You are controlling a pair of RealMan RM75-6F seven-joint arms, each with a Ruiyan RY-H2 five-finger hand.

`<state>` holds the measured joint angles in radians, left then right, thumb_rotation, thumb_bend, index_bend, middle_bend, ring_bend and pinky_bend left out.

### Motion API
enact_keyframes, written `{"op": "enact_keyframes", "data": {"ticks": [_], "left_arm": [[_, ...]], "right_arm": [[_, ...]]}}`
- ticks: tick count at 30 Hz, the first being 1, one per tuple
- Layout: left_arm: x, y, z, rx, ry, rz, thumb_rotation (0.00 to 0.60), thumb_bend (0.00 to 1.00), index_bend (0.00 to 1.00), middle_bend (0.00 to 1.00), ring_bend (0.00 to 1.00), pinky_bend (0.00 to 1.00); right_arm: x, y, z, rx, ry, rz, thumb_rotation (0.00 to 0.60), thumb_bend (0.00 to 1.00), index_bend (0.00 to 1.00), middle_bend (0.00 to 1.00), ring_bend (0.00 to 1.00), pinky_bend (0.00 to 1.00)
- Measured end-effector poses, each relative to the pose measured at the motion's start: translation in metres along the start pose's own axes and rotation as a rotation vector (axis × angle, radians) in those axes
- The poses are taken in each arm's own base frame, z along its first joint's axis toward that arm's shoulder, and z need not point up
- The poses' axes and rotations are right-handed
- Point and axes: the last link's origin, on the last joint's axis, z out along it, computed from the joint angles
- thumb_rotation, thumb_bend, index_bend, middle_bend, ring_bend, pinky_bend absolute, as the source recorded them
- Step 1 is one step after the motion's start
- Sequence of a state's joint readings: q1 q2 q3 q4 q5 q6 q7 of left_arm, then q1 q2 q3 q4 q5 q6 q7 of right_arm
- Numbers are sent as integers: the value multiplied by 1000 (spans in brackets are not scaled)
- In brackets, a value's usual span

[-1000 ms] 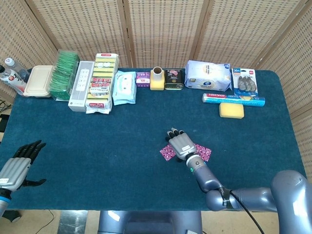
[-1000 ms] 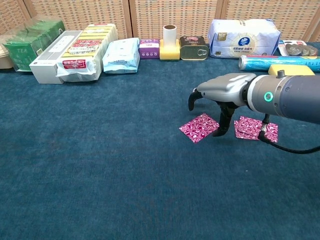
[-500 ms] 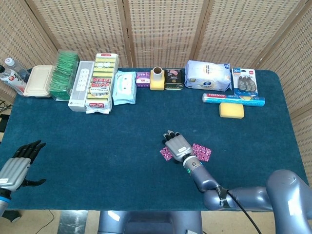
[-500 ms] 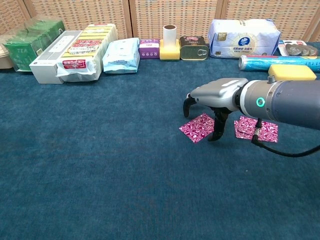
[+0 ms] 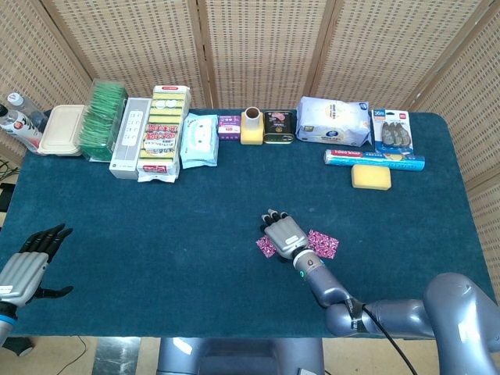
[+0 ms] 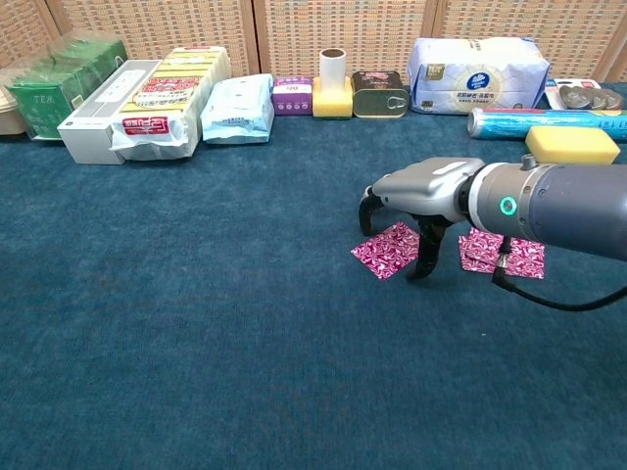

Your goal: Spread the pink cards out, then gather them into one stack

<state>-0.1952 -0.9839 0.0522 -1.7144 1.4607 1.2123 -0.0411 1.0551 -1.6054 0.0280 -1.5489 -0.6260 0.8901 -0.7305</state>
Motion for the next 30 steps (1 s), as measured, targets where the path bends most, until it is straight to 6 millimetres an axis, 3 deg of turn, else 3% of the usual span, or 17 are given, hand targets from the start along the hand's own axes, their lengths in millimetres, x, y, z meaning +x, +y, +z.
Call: {"op": "enact_keyframes", "data": {"ticks": [30], "left_arm": [[0, 0, 1, 2, -3, 1, 600, 32, 0, 0, 0, 35]], "right_arm": [[-6, 2, 7, -3, 19, 9, 600, 281, 398, 141, 57, 174]]}}
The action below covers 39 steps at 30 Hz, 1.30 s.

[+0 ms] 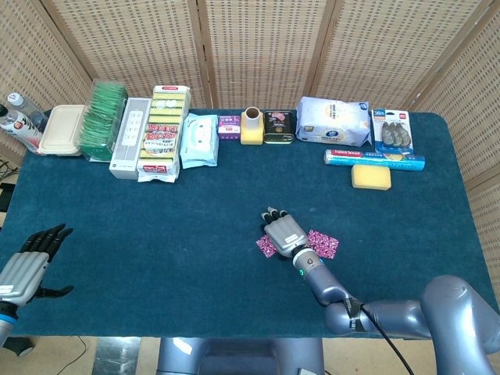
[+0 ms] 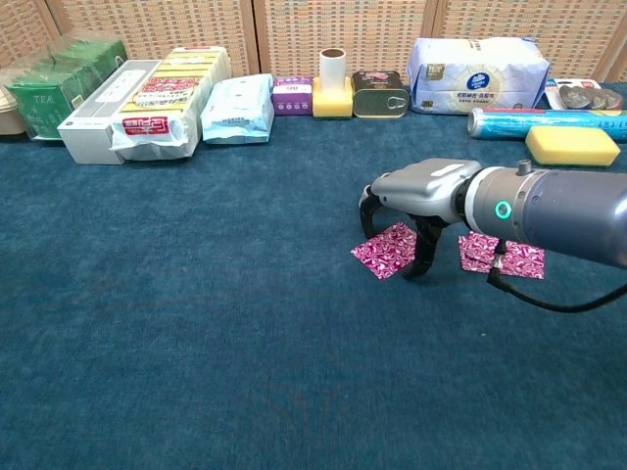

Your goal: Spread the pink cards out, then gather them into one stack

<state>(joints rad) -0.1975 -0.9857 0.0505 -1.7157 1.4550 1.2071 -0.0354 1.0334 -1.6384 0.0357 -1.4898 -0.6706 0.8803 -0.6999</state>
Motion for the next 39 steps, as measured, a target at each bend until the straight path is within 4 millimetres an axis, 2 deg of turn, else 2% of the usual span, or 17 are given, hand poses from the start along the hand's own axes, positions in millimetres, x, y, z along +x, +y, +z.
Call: {"op": "enact_keyframes", "data": {"ticks": [22, 39], "left_arm": [[1, -1, 0, 1, 3, -3, 600, 33, 0, 0, 0, 35], [0, 1, -1, -3, 0, 2, 600, 33, 0, 0, 0, 35]], "right_arm": [[-2, 0, -2, 9, 37, 16, 600, 282, 494, 183, 91, 200], [10, 6, -14, 0, 67, 18, 600, 282, 490, 183, 91, 199]]}}
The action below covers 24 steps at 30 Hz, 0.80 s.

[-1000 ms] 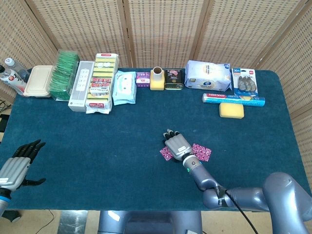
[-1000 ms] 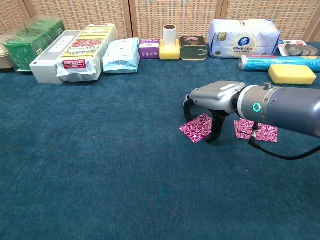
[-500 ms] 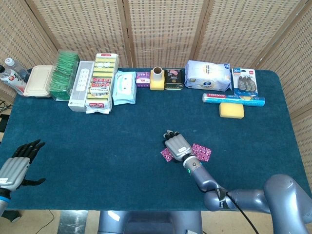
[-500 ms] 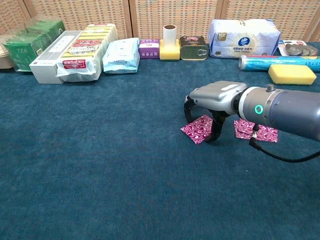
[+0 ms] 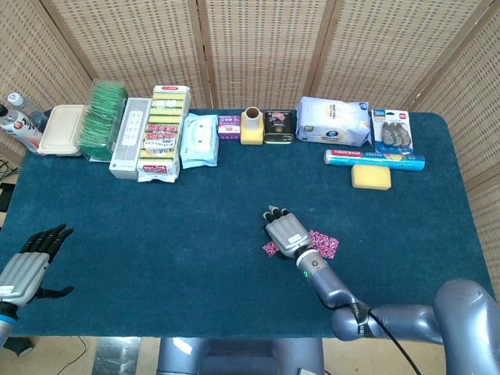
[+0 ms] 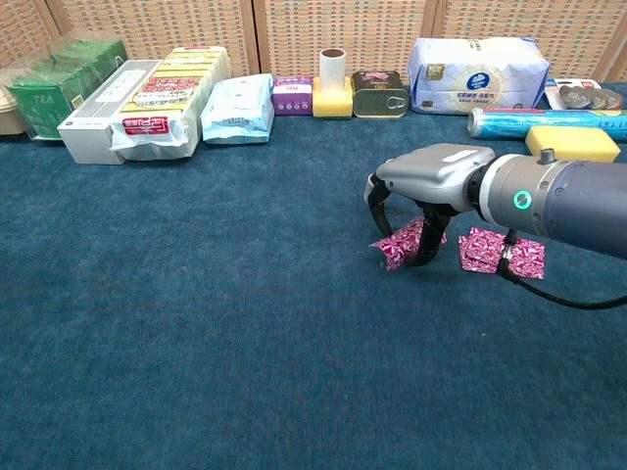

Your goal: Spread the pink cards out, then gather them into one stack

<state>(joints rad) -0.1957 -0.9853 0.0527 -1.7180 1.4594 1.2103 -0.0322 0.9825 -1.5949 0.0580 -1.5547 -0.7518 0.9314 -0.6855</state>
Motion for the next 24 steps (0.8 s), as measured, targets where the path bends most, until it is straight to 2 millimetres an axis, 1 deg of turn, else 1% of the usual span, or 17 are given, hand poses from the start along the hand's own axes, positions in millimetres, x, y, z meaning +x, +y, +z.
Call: {"op": "enact_keyframes", "data": {"ticks": [4, 10, 17, 20, 24], "left_arm": [[0, 0, 0, -1, -3, 1, 600, 33, 0, 0, 0, 35], [0, 1, 0, -5, -5, 1, 600, 32, 0, 0, 0, 35], [-1, 3, -1, -18, -12, 3, 600, 32, 0, 0, 0, 35], [-1, 3, -2, -24, -14, 1, 600, 32, 0, 0, 0, 35], [1, 3, -4, -34, -15, -6, 600, 32, 0, 0, 0, 35]], "right_arm": [[4, 6, -2, -30, -1, 2, 600, 281, 487, 183, 87, 199], [12, 23, -6, -123, -14, 19, 600, 281, 486, 175, 78, 199], [18, 37, -13, -278, -58, 124, 600, 281, 487, 174, 76, 191], [20, 39, -16, -346, -71, 169, 600, 280, 487, 174, 76, 182], [22, 34, -18, -423, -86, 234, 600, 291, 487, 174, 76, 176]]}}
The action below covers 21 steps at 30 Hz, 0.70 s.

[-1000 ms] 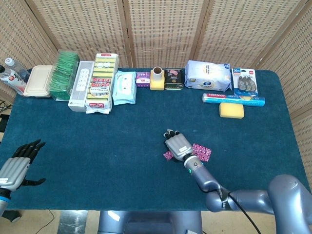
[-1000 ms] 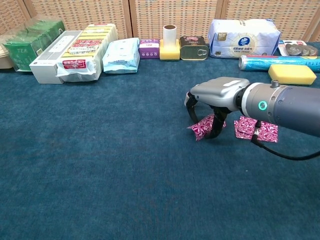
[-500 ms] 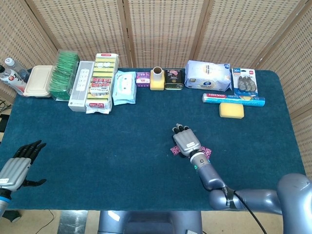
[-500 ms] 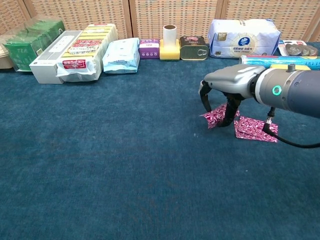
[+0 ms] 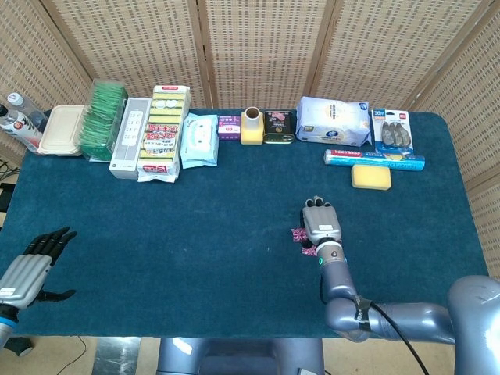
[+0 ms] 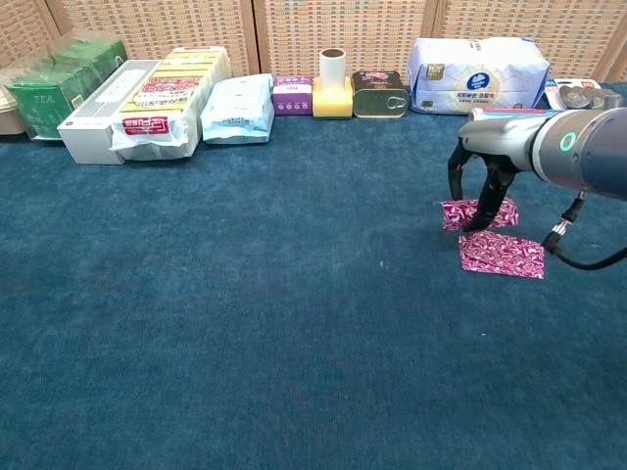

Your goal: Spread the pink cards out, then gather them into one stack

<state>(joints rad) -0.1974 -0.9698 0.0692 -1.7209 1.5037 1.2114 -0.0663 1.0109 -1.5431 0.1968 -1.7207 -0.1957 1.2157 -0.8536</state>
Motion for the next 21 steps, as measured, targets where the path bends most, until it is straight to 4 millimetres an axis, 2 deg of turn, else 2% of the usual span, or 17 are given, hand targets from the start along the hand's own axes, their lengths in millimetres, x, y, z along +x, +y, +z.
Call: {"op": "enact_keyframes", "data": {"ticks": [11, 21], "left_arm": [[4, -3, -6, -23, 5, -18, 600, 32, 0, 0, 0, 35], [6, -7, -7, -25, 6, -31, 600, 33, 0, 0, 0, 35]], "right_arm": [[-12, -17, -3, -152, -67, 71, 600, 307, 483, 174, 80, 176], [-13, -12, 6, -240, -100, 167, 600, 307, 466, 174, 87, 185]]}}
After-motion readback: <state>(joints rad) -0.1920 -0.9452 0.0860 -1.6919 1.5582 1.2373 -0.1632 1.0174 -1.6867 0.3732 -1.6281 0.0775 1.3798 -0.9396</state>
